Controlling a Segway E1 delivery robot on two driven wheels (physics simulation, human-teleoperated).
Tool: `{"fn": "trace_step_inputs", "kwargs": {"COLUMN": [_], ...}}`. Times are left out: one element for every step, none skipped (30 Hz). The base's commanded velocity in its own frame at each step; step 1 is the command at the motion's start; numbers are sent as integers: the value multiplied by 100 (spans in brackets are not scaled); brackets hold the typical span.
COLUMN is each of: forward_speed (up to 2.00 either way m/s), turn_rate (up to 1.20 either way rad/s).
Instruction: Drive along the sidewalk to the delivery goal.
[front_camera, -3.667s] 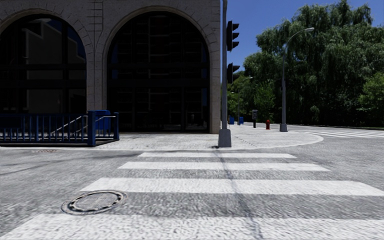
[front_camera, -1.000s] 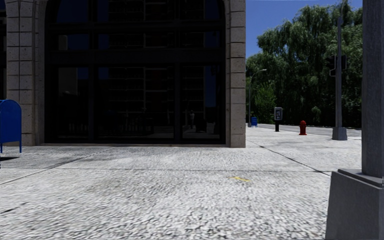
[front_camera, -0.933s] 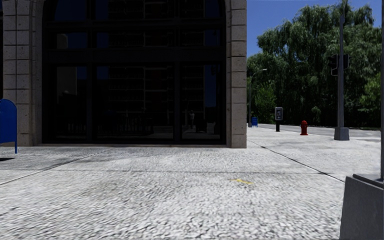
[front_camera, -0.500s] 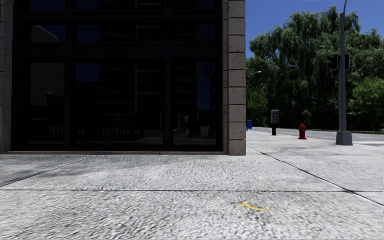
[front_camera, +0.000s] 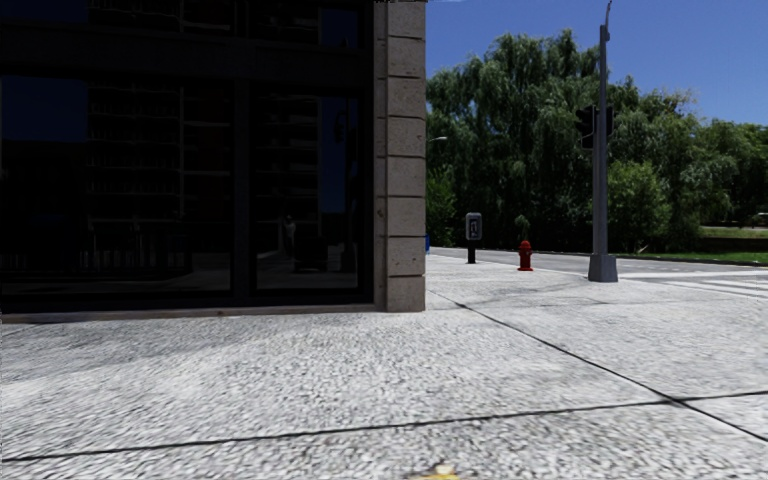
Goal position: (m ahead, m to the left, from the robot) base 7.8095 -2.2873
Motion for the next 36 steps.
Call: {"fn": "trace_step_inputs", "kwargs": {"forward_speed": [133,133,133,133,133,133,132,132,132,132,132,134,134,135,136,136,136,136,138,138,144,145,145,145,145,145,145,145,147,151,151,153,154,154,154,154], "turn_rate": [-64,-64,-64,-64,-64,-64,-64,-64,-64,-62,-51,-28,-28,-3,0,0,0,0,0,0,0,0,0,0,0,0,0,0,0,0,0,-11,-24,-30,-30,-42]}}
